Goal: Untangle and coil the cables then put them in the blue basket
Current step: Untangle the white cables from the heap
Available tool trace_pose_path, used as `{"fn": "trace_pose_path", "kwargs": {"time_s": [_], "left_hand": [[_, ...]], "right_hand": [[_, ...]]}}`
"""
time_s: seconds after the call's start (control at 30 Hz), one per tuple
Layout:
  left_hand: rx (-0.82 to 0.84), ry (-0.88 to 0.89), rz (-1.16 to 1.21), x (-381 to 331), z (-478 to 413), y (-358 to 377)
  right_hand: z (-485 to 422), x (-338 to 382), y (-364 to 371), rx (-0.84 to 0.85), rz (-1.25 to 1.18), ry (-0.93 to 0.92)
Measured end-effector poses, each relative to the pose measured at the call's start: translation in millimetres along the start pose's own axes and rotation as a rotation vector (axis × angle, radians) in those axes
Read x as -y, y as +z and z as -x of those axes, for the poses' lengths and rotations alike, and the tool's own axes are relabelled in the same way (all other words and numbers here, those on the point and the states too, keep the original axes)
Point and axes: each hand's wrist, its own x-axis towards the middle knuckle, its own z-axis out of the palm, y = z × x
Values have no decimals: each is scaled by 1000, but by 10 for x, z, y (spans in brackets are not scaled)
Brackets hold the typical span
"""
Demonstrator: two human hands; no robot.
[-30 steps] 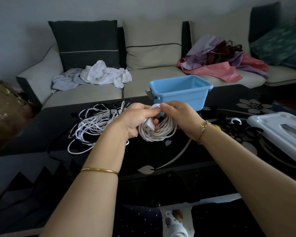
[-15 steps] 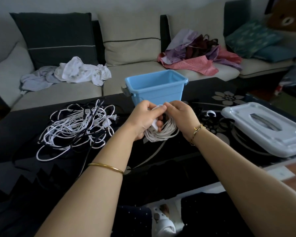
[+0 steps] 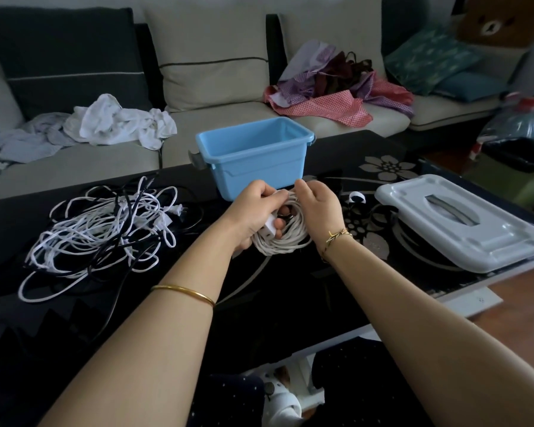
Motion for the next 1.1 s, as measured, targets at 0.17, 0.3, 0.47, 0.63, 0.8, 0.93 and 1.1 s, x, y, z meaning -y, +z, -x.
{"fn": "trace_pose_path", "kwargs": {"time_s": [0.17, 0.3, 0.47, 0.63, 0.8, 0.93, 1.1], "left_hand": [[-11, -6, 17, 21, -63, 109], [-43, -17, 29, 87, -117, 161], [-64, -37, 12, 124, -134, 177], [-85, -42, -23, 163, -152, 186], [-113, -20, -98, 149, -153, 143], [-115, -18, -84, 122, -142, 125], [-107, -9, -86, 91, -116, 119]], "right_hand": [[-52, -78, -82, -36, -19, 11], [-60, -132, -104, -53, -13, 17], [-88, -132, -170, 96, 70, 85], [-136, -206, -336, 16, 104, 253], [-138, -386, -502, -207, 548, 258], [-196, -505, -628, -208, 705, 422], [-209, -515, -732, -79, 838, 501]]}}
